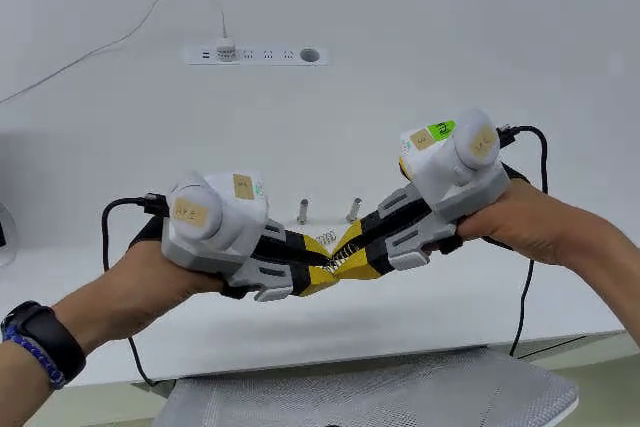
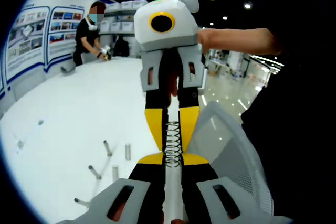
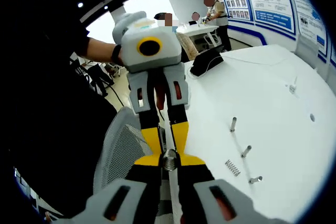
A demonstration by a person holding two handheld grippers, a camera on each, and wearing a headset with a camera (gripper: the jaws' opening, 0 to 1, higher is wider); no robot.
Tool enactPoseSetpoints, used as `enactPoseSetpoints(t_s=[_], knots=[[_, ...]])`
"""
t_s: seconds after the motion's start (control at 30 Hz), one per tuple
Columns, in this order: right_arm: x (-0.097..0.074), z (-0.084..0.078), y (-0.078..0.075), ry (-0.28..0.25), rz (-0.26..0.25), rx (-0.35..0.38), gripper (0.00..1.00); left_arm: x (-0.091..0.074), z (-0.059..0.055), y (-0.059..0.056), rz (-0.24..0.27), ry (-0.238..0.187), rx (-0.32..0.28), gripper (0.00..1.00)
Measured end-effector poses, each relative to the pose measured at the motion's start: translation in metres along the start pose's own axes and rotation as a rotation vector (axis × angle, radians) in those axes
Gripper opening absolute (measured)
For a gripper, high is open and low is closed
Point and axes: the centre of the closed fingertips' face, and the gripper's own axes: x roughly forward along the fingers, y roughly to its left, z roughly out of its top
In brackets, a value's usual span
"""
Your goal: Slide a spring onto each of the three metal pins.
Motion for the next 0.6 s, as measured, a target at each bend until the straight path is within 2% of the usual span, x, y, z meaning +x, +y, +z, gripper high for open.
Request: enactPoseSetpoints(t_s=[0.1,0.33,0.47,0.6], knots=[[0.002,-0.003,0.0,0.022,-0.01,-0.02,0.12,0.002,-0.002,-0.001,-0.001,0.008,-0.006,0.1],[0.005,-0.007,-0.002,0.031,-0.021,-0.024,0.12,0.004,-0.008,-0.001,-0.001,0.013,0.013,0.11],[0.007,-0.009,-0.005,0.03,-0.035,-0.013,0.12,0.003,-0.011,0.002,0.016,0.006,-0.003,0.12],[0.006,-0.012,-0.008,0.038,-0.051,-0.012,0.12,-0.002,-0.015,0.007,0.046,0.007,-0.02,0.17]])
